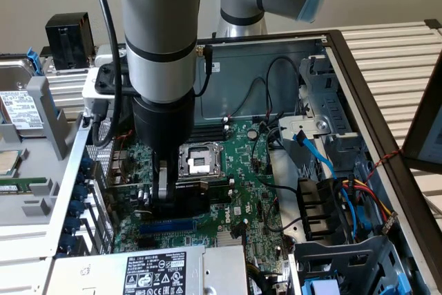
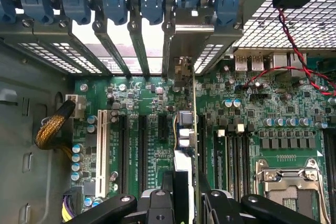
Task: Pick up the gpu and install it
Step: 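Insert the gpu into the slot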
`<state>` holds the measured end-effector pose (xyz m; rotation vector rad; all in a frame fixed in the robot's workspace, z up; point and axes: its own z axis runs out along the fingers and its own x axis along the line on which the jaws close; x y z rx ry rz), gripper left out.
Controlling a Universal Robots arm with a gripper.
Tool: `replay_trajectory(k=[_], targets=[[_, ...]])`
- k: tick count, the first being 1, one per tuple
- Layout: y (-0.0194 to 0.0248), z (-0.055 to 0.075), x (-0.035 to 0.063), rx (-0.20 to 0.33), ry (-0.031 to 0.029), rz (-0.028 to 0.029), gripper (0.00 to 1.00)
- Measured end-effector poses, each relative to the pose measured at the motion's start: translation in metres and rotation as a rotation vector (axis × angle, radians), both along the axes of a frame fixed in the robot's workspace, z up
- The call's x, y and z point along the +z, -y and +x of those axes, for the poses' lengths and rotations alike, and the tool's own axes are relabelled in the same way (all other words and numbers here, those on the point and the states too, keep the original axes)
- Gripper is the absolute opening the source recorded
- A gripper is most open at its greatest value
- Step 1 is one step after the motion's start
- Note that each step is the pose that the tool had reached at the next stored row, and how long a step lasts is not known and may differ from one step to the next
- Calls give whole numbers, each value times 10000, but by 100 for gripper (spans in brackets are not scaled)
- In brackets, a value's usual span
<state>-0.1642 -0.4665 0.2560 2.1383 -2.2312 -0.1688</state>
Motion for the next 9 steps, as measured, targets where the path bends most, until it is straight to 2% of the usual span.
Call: replay_trajectory(k=[9], targets=[[-3, -24, -14, -1, 1, 1, 28]])
